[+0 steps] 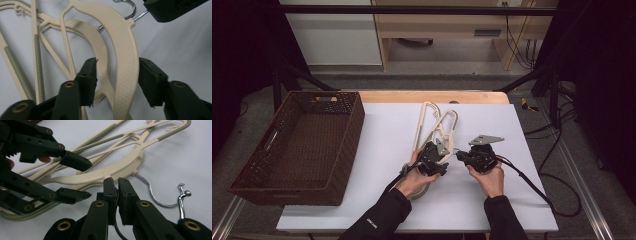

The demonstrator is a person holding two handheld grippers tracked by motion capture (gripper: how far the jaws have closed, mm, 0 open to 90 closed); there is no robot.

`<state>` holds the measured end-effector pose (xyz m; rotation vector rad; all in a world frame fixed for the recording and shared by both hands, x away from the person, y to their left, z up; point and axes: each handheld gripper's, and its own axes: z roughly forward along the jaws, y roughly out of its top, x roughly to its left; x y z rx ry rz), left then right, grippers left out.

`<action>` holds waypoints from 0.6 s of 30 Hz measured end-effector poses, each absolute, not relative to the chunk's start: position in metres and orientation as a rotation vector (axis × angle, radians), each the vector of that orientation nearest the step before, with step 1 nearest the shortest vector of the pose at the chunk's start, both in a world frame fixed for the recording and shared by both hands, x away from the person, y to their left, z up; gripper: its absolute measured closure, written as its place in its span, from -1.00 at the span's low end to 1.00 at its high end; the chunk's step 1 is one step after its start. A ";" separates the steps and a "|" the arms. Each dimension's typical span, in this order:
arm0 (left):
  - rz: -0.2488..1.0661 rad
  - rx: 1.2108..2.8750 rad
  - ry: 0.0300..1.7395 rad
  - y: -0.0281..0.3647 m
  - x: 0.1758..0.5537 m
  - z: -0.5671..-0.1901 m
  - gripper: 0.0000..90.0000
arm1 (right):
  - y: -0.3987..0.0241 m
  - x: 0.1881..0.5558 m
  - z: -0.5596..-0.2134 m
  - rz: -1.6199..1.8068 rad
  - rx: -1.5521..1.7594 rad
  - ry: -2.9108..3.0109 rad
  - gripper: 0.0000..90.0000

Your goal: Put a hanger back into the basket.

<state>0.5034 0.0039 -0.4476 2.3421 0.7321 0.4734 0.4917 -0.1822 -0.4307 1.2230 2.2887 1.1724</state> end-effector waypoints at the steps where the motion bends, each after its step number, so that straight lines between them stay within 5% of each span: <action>1: 0.474 2.335 0.736 0.004 0.503 -0.448 0.25 | -0.182 0.492 -0.431 1.174 1.223 2.287 0.89; 5: 0.439 2.326 0.738 0.003 0.501 -0.446 0.61 | -0.182 0.491 -0.430 1.171 1.204 2.294 0.89; 18: 0.483 2.269 0.782 0.017 0.496 -0.427 0.69 | -0.209 0.465 -0.378 1.503 1.093 2.104 0.13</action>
